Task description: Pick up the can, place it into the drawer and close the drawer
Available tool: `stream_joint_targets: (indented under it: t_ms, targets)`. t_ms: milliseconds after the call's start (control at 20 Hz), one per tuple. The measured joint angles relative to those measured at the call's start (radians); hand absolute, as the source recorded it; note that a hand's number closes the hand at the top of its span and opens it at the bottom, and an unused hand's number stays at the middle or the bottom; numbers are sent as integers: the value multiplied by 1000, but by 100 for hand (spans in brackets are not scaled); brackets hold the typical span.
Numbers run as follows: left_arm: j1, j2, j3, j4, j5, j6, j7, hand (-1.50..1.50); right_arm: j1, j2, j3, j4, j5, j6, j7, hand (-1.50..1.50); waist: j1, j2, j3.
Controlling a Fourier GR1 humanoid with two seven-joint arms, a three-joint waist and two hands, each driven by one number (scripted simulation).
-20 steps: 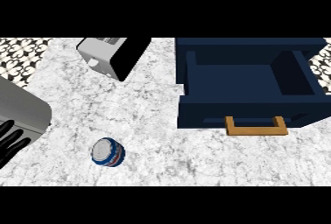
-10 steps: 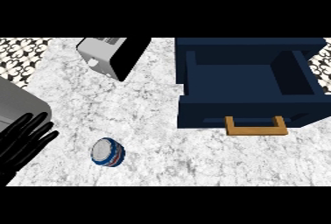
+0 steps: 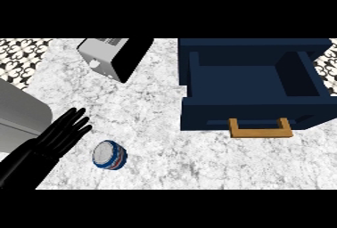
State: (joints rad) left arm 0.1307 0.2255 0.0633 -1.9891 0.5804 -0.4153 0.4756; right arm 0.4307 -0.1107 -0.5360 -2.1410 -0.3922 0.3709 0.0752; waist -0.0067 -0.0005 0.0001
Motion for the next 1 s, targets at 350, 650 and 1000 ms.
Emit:
stream_joint_targets:
  t_ms: [350, 650, 1000]
  targets:
    - [-14, -48, -12, 124, -129, -48, -104, -150, 6, 17, -55, -3, -20, 47, 6, -150, 1, 0, 0]
    - [-3, -72, 3, 265, -244, -88, -251, -150, -4, 19, -87, -15, -51, 65, 41, -150, 2, 0, 0]
    - [-53, -79, 44, 473, -364, -92, -436, -150, 0, 41, -116, -16, -59, 106, 42, -150, 0, 0, -1]
